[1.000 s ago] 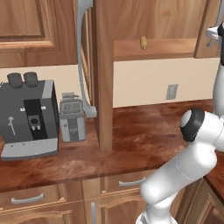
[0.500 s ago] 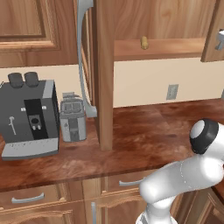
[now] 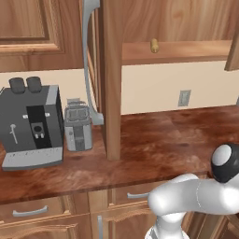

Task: Open the cabinet, retrieve the rolling pin, and place it next to the meat on the cutting board to prepare for tenderizing.

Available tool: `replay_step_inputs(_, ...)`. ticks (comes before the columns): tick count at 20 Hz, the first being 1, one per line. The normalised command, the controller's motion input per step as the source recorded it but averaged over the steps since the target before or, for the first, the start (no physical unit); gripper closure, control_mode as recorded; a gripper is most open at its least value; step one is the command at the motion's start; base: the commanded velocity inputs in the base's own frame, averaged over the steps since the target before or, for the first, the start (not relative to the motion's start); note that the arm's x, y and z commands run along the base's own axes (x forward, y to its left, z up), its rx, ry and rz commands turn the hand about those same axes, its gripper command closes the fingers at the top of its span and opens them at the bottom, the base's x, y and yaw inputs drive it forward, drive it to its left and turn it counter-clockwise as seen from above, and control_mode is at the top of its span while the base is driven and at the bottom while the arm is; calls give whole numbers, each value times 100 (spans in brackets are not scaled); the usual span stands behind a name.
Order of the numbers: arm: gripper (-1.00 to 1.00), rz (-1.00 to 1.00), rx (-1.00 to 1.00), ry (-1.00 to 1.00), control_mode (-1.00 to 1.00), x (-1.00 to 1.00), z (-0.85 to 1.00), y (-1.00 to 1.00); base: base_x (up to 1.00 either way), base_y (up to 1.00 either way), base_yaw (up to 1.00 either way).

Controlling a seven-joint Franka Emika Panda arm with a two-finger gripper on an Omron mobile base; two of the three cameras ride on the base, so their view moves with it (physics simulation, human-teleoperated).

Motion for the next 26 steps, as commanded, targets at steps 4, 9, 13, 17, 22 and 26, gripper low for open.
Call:
replay_step_inputs(4, 100, -2, 0, 0, -100, -70, 0, -62, 0, 0, 0)
replay_step_inputs(9, 100, -1, 0, 0, -100, -62, 0, -66, 0, 0, 0)
replay_step_inputs(13, 100, 0, 0, 0, -100, -58, 0, -62, 0, 0, 0)
replay_step_inputs(17, -100, 0, 0, 0, -100, -51, 0, -52, 0, 0, 0)
replay_step_inputs(22, -100, 0, 0, 0, -100, -49, 0, -38, 0, 0, 0)
replay_step_inputs(26, -100, 0, 0, -5, -100, -72, -1, -20, 0, 0, 0)
